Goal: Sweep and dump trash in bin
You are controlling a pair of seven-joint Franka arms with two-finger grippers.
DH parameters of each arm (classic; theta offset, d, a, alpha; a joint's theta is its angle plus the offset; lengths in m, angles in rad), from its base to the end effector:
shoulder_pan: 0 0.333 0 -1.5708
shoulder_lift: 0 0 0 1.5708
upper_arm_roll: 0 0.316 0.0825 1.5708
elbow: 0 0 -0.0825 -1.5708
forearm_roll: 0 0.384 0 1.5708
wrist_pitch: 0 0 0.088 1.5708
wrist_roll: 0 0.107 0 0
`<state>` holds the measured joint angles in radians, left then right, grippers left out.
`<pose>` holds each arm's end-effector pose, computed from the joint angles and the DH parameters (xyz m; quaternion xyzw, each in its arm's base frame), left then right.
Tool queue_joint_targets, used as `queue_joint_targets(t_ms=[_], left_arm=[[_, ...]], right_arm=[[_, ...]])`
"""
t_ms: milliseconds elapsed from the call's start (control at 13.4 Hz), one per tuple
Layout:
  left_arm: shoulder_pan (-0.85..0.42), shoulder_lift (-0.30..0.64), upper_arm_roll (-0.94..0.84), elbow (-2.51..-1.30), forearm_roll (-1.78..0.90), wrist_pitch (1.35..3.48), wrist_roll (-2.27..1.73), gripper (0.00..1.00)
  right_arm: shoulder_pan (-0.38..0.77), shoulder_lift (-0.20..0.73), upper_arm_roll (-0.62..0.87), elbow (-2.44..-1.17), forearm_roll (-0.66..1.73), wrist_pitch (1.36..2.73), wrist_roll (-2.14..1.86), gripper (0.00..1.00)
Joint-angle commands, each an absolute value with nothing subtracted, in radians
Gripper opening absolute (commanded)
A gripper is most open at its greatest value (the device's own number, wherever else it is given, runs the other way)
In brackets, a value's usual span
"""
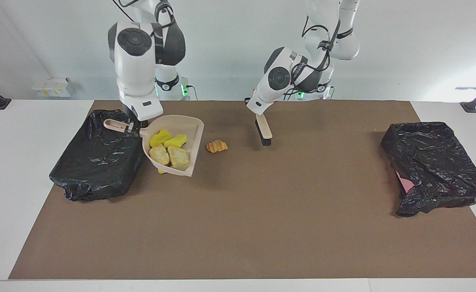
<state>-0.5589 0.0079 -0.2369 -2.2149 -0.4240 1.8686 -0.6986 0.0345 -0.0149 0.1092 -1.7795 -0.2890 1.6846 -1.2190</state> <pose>0.3203 -0.3719 0.3556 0.9657 0.0492 -0.2541 0.0209 0.5486 0.0520 0.5474 0.7540 0.6398 -0.1073 0.1026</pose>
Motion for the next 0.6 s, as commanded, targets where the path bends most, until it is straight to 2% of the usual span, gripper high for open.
queue_joint_targets(t_ms=[0,149,224,298,373,522], left_arm=[[-0.624,-0.043,-0.224,-2.334,-0.407,1.983,-0.739,0.0],[-0.653,-0.012,-0.224,-2.359,-0.407,2.046,-0.736,0.0],[-0.649,0.0,-0.224,-2.358,-0.407,2.046,-0.727,0.04],[-0.643,0.003,-0.222,-2.347,-0.407,2.036,-0.724,0.92],[-0.635,-0.003,-0.219,-2.339,-0.407,2.033,-0.727,1.0],[-0.576,-0.011,-0.219,-2.307,-0.407,1.987,-0.723,1.0]], right_arm=[[-0.081,-0.155,0.12,-1.905,-0.317,1.703,-1.349,0.0],[-0.202,-0.201,0.118,-1.978,-0.336,1.739,-1.417,0.0],[-0.266,-0.23,0.118,-2.029,-0.36,1.793,-1.451,0.0],[-0.32,-0.256,0.118,-2.073,-0.403,1.852,-1.482,0.0],[-0.372,-0.276,0.117,-2.104,-0.447,1.888,-1.497,0.0],[-0.39,-0.285,0.118,-2.114,-0.578,1.888,-1.509,0.0]])
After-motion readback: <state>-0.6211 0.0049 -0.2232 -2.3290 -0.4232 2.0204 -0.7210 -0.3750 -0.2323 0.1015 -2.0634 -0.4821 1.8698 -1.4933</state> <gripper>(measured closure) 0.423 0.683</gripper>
